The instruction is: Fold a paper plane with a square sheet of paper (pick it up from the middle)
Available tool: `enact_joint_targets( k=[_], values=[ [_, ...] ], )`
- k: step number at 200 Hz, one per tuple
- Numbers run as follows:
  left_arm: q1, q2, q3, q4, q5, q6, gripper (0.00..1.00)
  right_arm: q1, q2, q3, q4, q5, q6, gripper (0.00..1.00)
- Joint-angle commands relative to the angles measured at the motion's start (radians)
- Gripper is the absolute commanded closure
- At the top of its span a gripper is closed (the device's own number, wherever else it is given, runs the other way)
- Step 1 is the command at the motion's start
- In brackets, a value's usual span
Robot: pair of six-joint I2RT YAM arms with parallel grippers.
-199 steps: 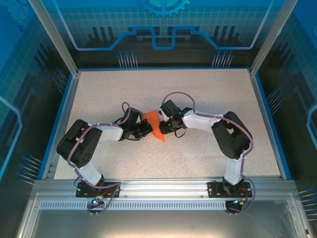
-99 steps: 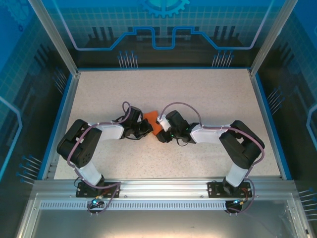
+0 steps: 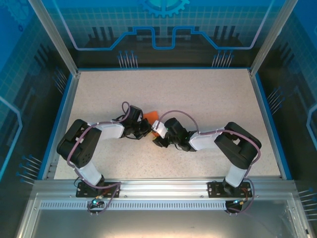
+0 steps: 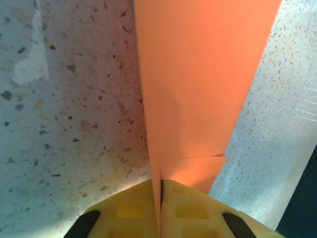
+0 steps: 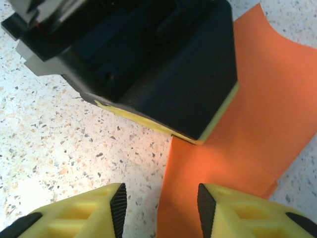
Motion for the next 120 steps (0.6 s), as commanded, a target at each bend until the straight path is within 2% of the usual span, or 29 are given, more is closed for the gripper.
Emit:
enact_joint_targets(
  k=[1,52,120],
  values=[
    [-0.006,-0.037,0.023,-0.036,0.008,-0.020,0.98,0.023,0.027,-0.018,0.070,0.015,-0.061,0.57],
    [-0.007,-0.053,0.021,-0.038,0.019,-0.033,0.98,0.021,0.088,-0.003,0.125,0.032,-0.055,0.59],
    [-0.006,-0.056,0.019,-0.047,0.024,-0.048,0.97,0.010,0.104,-0.010,0.195,0.071,-0.050,0.69]
  ],
)
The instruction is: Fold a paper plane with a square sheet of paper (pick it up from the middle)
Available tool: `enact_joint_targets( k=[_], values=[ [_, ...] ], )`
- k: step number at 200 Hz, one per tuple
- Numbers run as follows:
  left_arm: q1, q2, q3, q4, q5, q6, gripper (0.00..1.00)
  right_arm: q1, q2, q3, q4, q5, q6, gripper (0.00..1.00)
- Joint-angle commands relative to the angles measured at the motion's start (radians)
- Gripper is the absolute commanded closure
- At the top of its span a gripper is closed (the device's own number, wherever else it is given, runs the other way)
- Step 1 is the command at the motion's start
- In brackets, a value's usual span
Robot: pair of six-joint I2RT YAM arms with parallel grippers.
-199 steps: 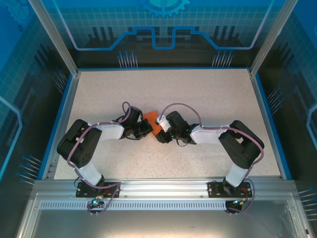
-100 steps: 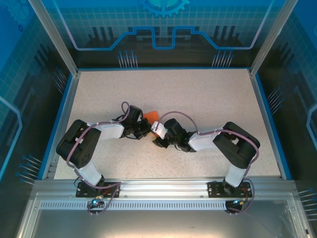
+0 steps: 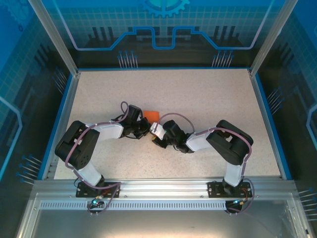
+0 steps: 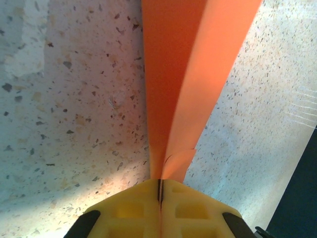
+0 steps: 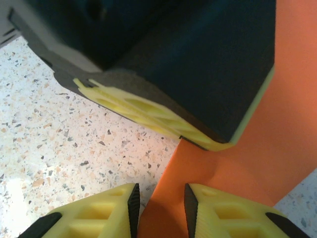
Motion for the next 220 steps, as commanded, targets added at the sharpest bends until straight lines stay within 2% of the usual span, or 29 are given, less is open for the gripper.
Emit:
enact_joint_targets(
  k=[1,54,114,155,193,220],
  values=[
    [-0.006,-0.032,0.019,-0.036,0.024,-0.017,0.97,-0.001,0.014,-0.006,0.072,0.042,-0.008,0.69],
    [-0.007,-0.030,0.019,-0.035,0.022,-0.039,0.98,0.013,0.011,-0.019,0.119,0.087,-0.036,0.68],
    [-0.007,-0.023,0.021,-0.045,0.017,-0.049,0.96,0.019,0.016,-0.023,0.151,0.096,-0.034,0.80],
    [-0.005,-0.037,0.027,-0.056,0.013,-0.039,0.87,0.009,0.020,-0.038,0.139,0.047,-0.007,0.92],
    [0.017,-0.041,0.043,-0.075,0.014,-0.005,0.74,0.006,0.006,-0.061,0.126,-0.002,0.004,0.94],
    [0.028,-0.041,0.048,-0.089,0.011,0.026,0.74,0.000,-0.009,-0.071,0.122,-0.023,0.012,0.94]
  ],
)
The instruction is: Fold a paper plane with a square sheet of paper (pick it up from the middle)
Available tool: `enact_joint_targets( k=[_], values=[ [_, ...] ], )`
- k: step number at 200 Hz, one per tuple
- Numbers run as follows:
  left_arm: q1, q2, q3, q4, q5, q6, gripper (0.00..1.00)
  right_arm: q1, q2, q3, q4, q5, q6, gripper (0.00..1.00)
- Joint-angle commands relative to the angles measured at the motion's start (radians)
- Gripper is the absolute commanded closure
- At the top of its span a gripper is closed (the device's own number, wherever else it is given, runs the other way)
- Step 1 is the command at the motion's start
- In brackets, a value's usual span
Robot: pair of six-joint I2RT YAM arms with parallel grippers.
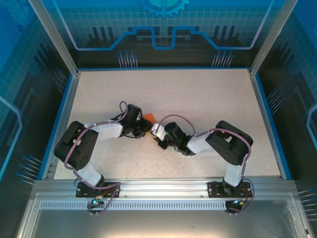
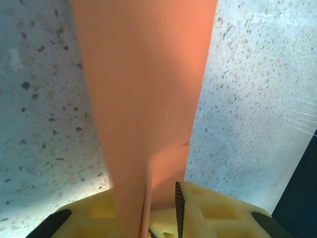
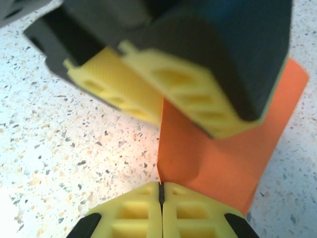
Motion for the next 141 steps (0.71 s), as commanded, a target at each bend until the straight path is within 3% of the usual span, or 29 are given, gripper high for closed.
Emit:
enact_joint_targets(
  k=[1,37,61,95,141],
  values=[
    [0.013,-0.029,0.030,-0.044,0.019,0.045,0.74,-0.008,-0.010,-0.018,0.020,-0.043,0.022,0.94],
    [0.019,-0.031,0.027,-0.054,0.021,0.061,0.86,-0.019,-0.022,-0.022,0.028,-0.055,0.027,0.92],
    [0.019,-0.034,0.021,-0.053,0.026,0.052,0.95,-0.013,-0.031,-0.018,0.027,-0.033,0.006,0.80],
    [0.018,-0.043,0.020,-0.055,0.032,0.025,0.99,0.023,-0.039,-0.002,0.030,0.049,-0.054,0.60],
    [0.018,-0.054,0.022,-0.072,0.035,0.014,0.99,0.034,-0.003,0.014,0.101,0.099,-0.106,0.57]
  ],
)
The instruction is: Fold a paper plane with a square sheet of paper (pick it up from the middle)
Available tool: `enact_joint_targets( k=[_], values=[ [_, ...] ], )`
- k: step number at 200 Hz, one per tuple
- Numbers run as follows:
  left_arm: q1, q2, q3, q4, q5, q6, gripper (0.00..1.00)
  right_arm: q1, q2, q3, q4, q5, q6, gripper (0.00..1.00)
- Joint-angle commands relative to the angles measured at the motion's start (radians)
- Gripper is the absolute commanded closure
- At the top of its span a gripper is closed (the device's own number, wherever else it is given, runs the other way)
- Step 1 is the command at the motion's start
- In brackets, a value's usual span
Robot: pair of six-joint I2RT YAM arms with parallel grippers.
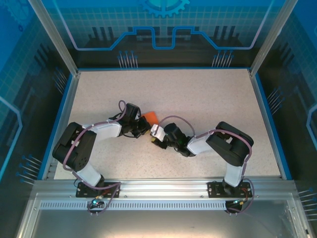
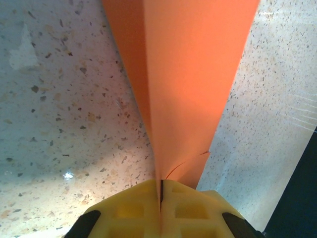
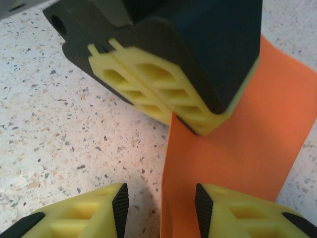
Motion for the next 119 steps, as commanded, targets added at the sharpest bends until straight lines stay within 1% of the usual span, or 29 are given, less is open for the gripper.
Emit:
enact_joint_targets(
  k=[1,19,56,119],
  values=[
    [0.006,-0.031,0.019,-0.043,0.024,-0.017,0.99,0.012,0.010,0.020,0.072,0.039,-0.045,0.57],
    [0.006,-0.034,0.018,-0.045,0.025,-0.018,0.99,0.010,0.021,0.024,0.104,0.043,-0.050,0.58],
    [0.006,-0.035,0.018,-0.049,0.027,-0.016,0.99,-0.010,0.055,0.048,0.113,0.020,-0.041,0.64],
    [0.007,-0.041,0.028,-0.058,0.026,-0.011,0.98,-0.023,0.062,0.056,0.059,-0.014,-0.018,0.82]
  ],
)
